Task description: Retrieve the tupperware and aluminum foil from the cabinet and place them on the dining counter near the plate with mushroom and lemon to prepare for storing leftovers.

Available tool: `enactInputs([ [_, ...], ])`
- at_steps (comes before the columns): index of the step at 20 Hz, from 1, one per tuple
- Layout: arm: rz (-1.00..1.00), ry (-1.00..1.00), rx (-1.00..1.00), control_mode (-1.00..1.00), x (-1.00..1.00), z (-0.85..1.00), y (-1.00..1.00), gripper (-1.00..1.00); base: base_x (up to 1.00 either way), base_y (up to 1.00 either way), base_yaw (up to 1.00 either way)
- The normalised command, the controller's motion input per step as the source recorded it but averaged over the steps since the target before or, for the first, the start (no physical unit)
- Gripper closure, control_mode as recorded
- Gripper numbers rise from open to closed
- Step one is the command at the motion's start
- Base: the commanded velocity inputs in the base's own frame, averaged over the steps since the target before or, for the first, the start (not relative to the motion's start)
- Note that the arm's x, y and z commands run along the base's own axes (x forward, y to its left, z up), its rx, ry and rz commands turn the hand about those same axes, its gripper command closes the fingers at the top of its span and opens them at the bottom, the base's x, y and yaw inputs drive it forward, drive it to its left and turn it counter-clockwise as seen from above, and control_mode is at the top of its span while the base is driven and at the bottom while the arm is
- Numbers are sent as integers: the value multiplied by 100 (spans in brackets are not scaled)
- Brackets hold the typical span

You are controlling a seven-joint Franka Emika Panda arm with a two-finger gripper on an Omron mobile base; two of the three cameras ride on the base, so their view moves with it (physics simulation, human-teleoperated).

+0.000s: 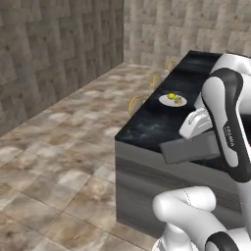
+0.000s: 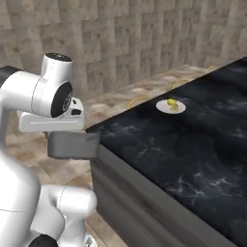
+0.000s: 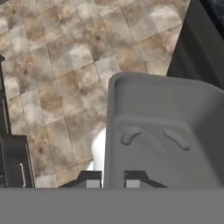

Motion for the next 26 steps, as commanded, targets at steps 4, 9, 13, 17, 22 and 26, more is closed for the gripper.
enactInputs([
  [4, 0, 0, 0, 100, 0, 0, 0, 100, 61, 100, -48],
  [9, 0, 0, 0, 100, 0, 0, 0, 100, 49, 100, -63],
  [13, 0, 0, 0, 100, 0, 0, 0, 100, 47, 100, -66],
  [17, 0, 0, 0, 100, 0, 0, 0, 100, 45, 100, -64],
  [22, 0, 0, 0, 100, 0, 0, 0, 100, 55, 100, -61],
  [26, 0, 0, 0, 100, 0, 0, 0, 100, 68, 100, -58],
])
